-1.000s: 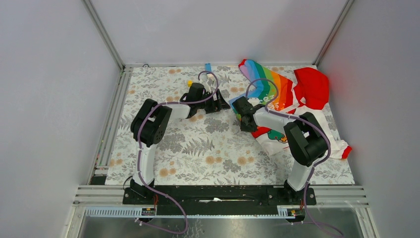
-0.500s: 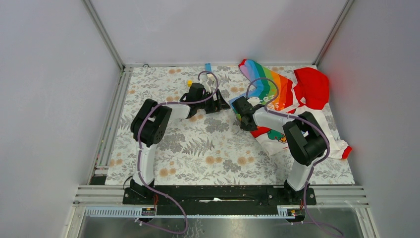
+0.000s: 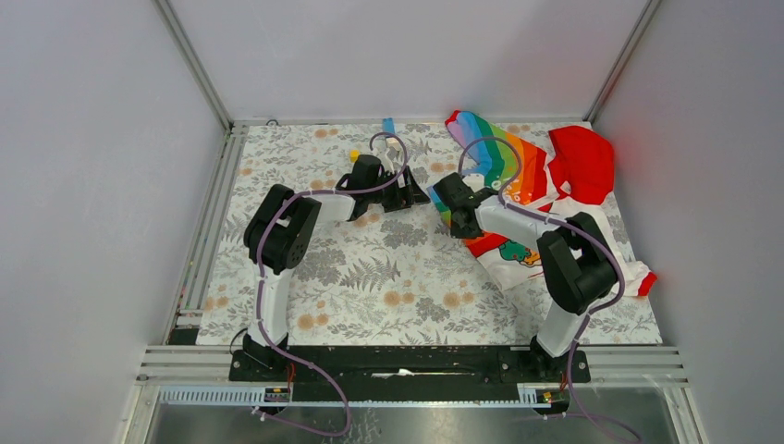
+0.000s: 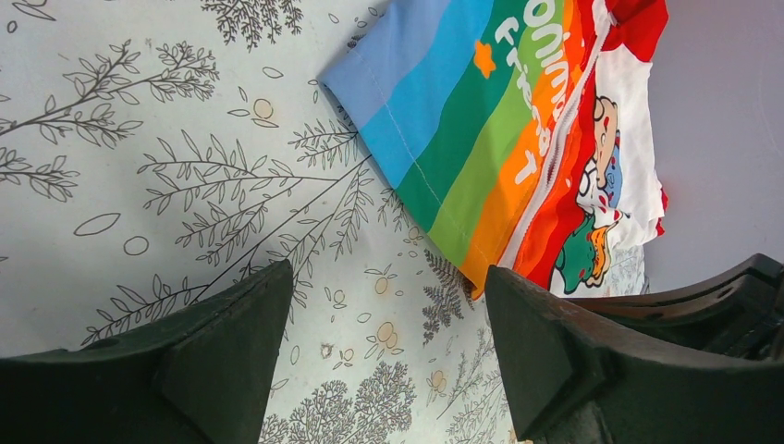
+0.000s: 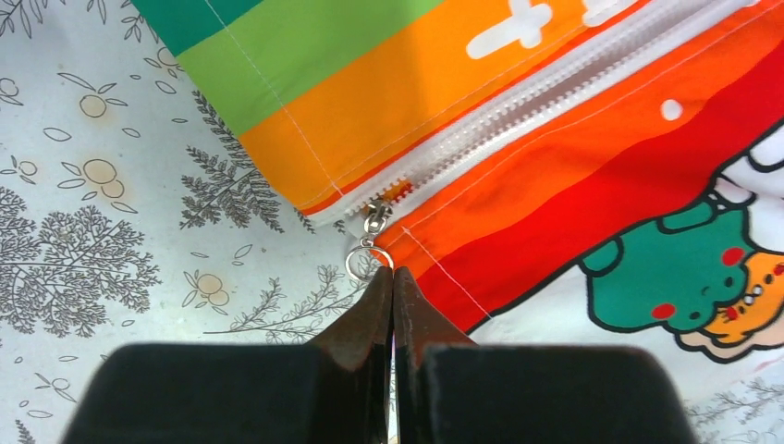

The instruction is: Zip up the jacket

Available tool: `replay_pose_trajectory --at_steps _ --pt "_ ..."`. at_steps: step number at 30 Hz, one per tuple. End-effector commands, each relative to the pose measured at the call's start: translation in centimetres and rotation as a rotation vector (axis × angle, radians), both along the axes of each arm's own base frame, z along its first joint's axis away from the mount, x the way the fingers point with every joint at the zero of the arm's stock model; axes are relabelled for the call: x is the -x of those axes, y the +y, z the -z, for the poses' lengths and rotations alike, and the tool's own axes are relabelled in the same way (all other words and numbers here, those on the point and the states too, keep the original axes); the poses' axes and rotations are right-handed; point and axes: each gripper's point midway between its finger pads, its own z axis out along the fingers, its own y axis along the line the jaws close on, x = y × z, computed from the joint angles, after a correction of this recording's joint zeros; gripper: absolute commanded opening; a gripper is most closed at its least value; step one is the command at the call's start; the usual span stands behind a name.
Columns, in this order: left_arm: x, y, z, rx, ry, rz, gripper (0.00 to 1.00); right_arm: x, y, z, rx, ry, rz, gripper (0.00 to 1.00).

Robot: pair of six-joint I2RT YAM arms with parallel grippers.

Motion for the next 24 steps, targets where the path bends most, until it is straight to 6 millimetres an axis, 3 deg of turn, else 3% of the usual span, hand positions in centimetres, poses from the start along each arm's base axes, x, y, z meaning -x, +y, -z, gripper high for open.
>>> replay_pose_trajectory --at_steps 1,5,7,10,13,18,24 --pt "-0.9 -0.4 -2.8 0.052 -0.078 0.007 0.82 -0.7 -1.4 -2.5 0.079 -0.049 -0.008 0.0" --pt "-0.9 -0.4 -2.7 0.053 -0.073 0.008 0.82 -0.7 -2.7 -2.1 0.141 -0.04 -0.004 0.0" --pt "-0.9 -0.4 -2.8 0.053 -0.074 0.007 0.82 -0.9 -1.8 -2.0 0.094 -0.037 -0.025 0.04" --pt "-0.9 -0.4 -2.8 0.053 -0.075 0.008 0.82 -1.1 0.7 -1.8 -0.069 -0.047 -0.051 0.38" --pt "-0.8 -0.4 -2.8 0.052 -0.074 0.008 0.82 -1.5 2.1 -1.2 -0.142 -0.052 -0.056 0.48" --pt "-0.8 -0.4 -2.8 0.054 -0.075 0.012 0.82 -1.2 2.1 0.7 -0.107 0.015 -0.067 0.53" --pt "-0.8 -0.4 -2.9 0.055 -0.076 0.014 0.82 -0.7 1.2 1.7 -0.064 0.035 -0.07 0.49"
